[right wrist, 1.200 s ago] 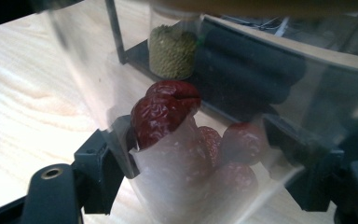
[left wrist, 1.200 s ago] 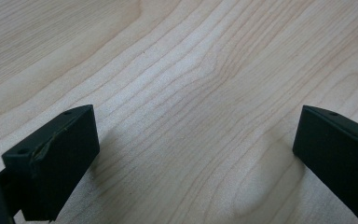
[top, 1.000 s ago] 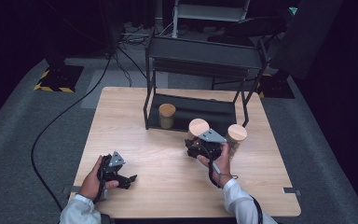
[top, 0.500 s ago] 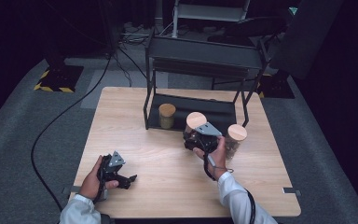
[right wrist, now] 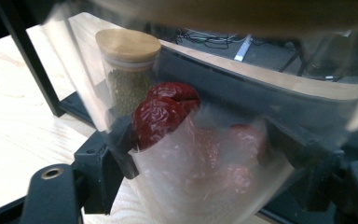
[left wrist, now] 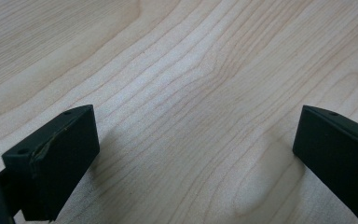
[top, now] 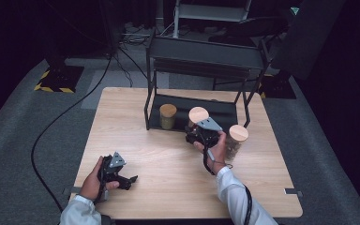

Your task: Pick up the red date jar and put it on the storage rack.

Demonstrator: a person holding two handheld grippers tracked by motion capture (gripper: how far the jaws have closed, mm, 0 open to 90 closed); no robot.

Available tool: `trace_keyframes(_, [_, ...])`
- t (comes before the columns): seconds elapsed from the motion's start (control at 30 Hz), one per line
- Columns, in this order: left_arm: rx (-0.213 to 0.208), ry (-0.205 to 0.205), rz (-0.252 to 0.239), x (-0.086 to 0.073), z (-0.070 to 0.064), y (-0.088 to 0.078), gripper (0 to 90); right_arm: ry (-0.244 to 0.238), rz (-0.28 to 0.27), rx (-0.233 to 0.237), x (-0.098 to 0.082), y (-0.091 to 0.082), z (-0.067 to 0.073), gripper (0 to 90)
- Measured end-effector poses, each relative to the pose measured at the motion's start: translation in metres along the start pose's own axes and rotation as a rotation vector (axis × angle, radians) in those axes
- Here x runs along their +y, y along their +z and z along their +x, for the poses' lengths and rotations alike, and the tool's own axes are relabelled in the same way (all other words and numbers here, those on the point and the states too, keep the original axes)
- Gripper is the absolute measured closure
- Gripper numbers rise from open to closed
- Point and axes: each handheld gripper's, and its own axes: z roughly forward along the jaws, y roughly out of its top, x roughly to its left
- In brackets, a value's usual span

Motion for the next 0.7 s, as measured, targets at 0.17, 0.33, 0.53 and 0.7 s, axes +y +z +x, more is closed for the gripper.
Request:
trace_keyframes(0.17, [0.000,0.000,0.000,0.000,0.000,0.000,0.2,0.002,-0.005,-0.006,0.003,0.006,0.001,25.0])
trace_keyframes(0.33, [0.000,-0.001,-0.001,0.000,0.000,0.000,0.2,0.008,-0.003,-0.016,0.006,0.013,0.002,25.0])
trace_keyframes(0.53, [0.000,-0.001,0.000,0.000,0.000,0.000,0.2,0.013,0.003,-0.027,0.012,0.020,0.002,25.0])
trace_keyframes(0.7, [-0.001,-0.002,-0.001,0.000,0.000,0.000,0.2,0.003,-0.007,-0.041,0.016,0.025,0.005,25.0])
